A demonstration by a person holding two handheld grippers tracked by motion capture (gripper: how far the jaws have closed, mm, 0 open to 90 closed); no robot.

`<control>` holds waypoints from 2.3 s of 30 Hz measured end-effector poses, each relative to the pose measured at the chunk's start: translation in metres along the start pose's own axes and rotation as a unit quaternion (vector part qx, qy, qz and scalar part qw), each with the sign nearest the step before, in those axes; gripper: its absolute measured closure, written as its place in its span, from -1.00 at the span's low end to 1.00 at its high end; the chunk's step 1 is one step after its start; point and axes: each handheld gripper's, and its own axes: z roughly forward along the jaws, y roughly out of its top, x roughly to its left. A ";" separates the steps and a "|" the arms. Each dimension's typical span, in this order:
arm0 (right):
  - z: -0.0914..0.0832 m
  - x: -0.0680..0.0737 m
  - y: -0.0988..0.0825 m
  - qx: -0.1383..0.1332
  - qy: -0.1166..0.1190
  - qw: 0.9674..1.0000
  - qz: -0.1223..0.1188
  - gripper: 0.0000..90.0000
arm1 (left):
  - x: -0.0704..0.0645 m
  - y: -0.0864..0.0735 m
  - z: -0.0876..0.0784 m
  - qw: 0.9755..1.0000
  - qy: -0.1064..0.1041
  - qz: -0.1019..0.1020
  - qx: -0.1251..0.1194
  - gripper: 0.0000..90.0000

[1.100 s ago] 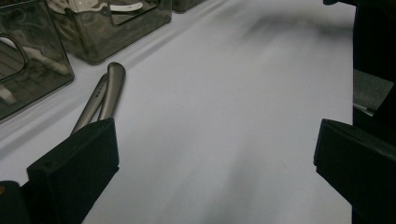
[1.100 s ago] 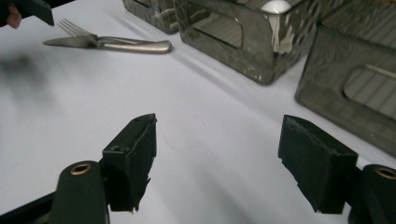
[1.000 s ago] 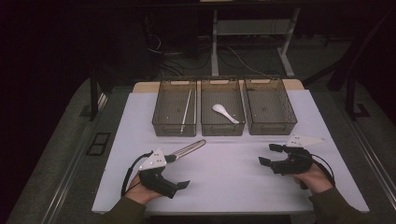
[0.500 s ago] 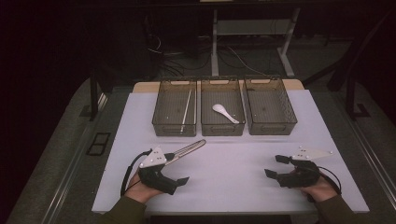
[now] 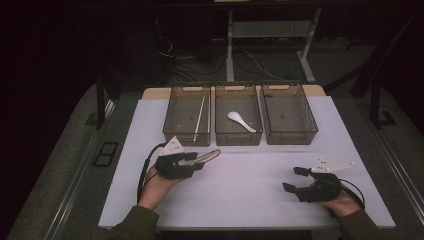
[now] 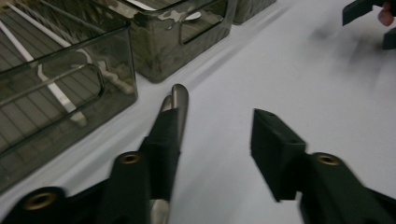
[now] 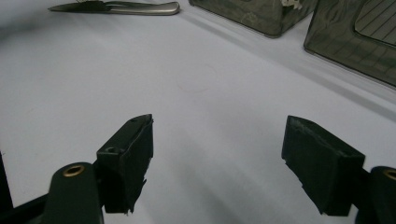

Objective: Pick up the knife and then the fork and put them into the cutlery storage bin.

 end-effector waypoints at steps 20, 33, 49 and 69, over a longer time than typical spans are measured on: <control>0.000 -0.001 0.000 -0.001 0.001 1.000 0.002 -0.45 | 0.020 0.010 0.057 0.995 0.035 -0.005 0.092 0.98; 0.000 -0.001 0.001 -0.001 0.001 1.000 0.003 -0.45 | 0.020 0.009 0.057 0.994 0.017 0.004 0.105 0.98; -0.001 -0.001 0.001 -0.002 0.001 1.000 0.004 -0.45 | 0.015 0.004 0.056 0.992 0.006 0.019 0.124 0.98; 0.000 0.000 0.001 0.001 0.005 1.000 0.001 -0.45 | -0.001 -0.001 0.050 0.987 -0.071 0.044 0.136 0.98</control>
